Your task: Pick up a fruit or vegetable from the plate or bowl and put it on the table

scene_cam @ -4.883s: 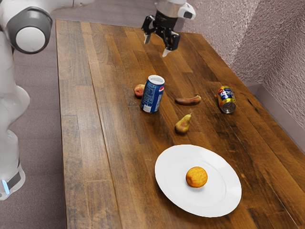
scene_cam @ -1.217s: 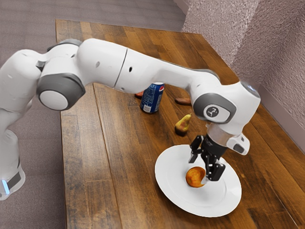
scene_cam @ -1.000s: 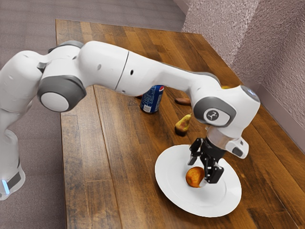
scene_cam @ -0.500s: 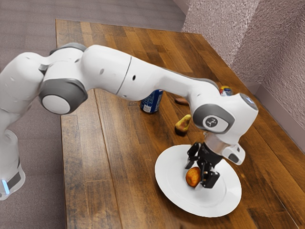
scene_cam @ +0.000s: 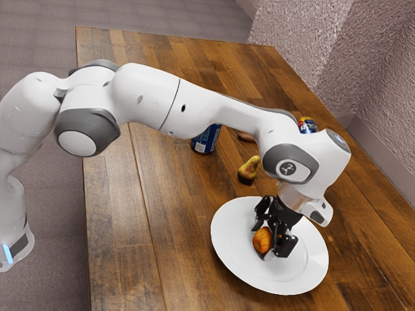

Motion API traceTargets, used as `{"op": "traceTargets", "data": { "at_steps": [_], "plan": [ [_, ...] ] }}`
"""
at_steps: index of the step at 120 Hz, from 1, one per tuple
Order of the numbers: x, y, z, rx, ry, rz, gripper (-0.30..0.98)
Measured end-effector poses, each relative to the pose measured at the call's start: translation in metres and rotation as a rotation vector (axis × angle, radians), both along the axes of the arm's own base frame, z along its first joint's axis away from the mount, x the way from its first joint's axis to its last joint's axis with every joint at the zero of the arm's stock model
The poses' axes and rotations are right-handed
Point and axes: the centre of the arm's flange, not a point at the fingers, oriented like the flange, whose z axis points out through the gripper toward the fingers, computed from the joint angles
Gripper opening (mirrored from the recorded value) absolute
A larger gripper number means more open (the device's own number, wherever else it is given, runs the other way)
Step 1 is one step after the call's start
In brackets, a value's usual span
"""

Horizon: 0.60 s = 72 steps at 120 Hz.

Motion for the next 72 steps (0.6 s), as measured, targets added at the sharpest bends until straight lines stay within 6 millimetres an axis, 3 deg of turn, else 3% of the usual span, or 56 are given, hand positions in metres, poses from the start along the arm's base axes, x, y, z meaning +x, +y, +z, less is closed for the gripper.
{"op": "traceTargets", "data": {
  "at_steps": [72],
  "plan": [
    [0.0037,0.0080,0.0008,-0.004,-0.002,0.008,0.61]
  ]
}}
